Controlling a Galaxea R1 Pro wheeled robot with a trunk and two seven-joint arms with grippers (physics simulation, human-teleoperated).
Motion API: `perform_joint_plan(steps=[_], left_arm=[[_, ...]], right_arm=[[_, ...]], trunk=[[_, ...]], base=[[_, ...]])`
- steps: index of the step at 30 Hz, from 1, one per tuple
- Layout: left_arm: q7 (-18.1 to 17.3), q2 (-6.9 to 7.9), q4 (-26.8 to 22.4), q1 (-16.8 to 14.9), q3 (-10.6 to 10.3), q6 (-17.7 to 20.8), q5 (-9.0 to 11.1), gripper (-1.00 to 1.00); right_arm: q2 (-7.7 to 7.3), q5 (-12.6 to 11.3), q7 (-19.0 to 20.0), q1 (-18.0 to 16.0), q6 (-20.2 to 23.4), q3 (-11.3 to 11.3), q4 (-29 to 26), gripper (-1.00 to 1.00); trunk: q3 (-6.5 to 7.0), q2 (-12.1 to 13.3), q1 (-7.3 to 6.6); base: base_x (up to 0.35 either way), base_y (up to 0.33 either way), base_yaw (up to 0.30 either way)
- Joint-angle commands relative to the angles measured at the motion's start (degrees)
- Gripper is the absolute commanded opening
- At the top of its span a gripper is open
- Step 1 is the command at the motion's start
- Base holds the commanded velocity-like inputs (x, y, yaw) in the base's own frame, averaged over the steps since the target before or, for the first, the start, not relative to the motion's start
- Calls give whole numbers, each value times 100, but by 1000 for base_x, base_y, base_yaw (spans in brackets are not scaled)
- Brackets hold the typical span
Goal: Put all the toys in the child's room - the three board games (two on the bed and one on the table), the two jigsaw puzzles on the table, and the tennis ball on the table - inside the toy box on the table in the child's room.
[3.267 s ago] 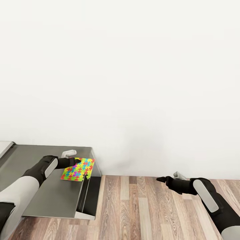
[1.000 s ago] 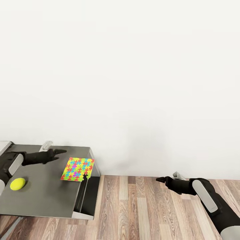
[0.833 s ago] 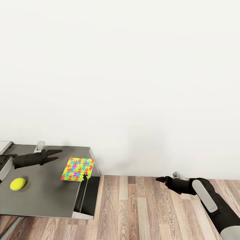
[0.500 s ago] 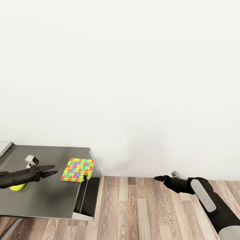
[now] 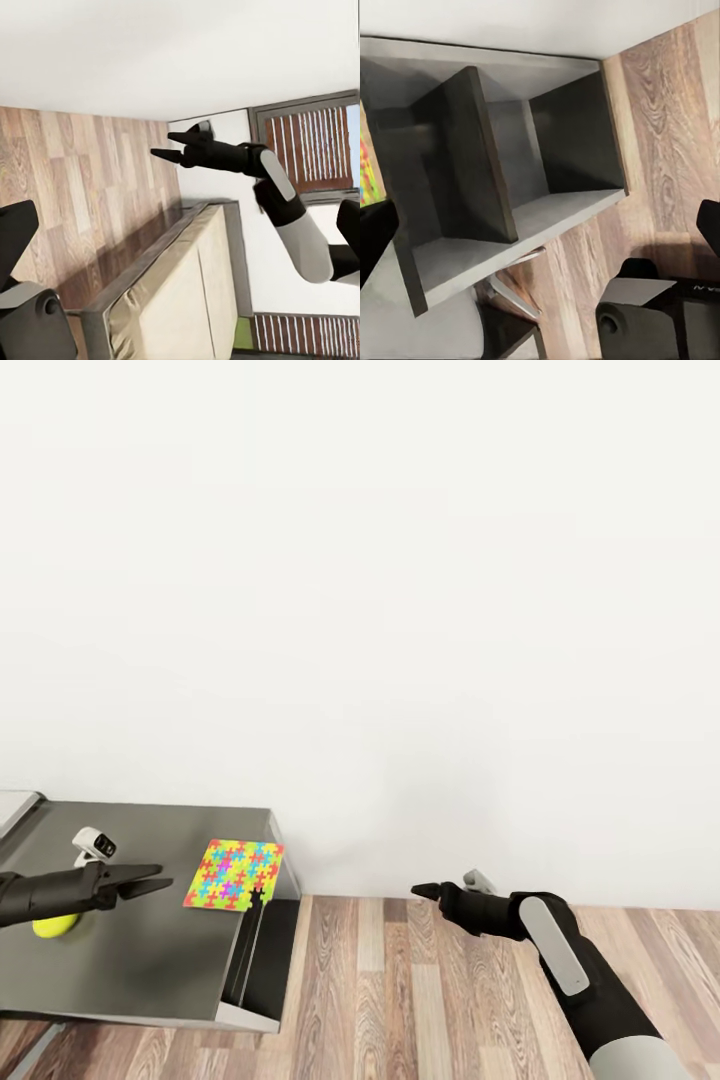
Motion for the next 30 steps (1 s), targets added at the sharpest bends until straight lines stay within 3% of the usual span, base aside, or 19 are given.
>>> perform_joint_plan(steps=[1,5,18,30], left_arm=[[-20,3,-22,0,-3,63,2,100],[-20,3,-92,8,-2,68,4,100],[-20,-8,-149,11,4,70,5,100],[-20,-32,-152,11,-2,70,13,100]], right_arm=[[38,45,30,-4,17,5,-9,100],[155,43,30,-4,15,-11,-56,100],[216,39,31,-4,-17,0,-52,100],[284,17,31,-4,-397,29,-59,100]], trunk=[[0,-10,4],[37,-10,4],[158,-10,4],[263,-10,4]], base=[[0,0,0],[0,0,0],[0,0,0],[0,0,0]])
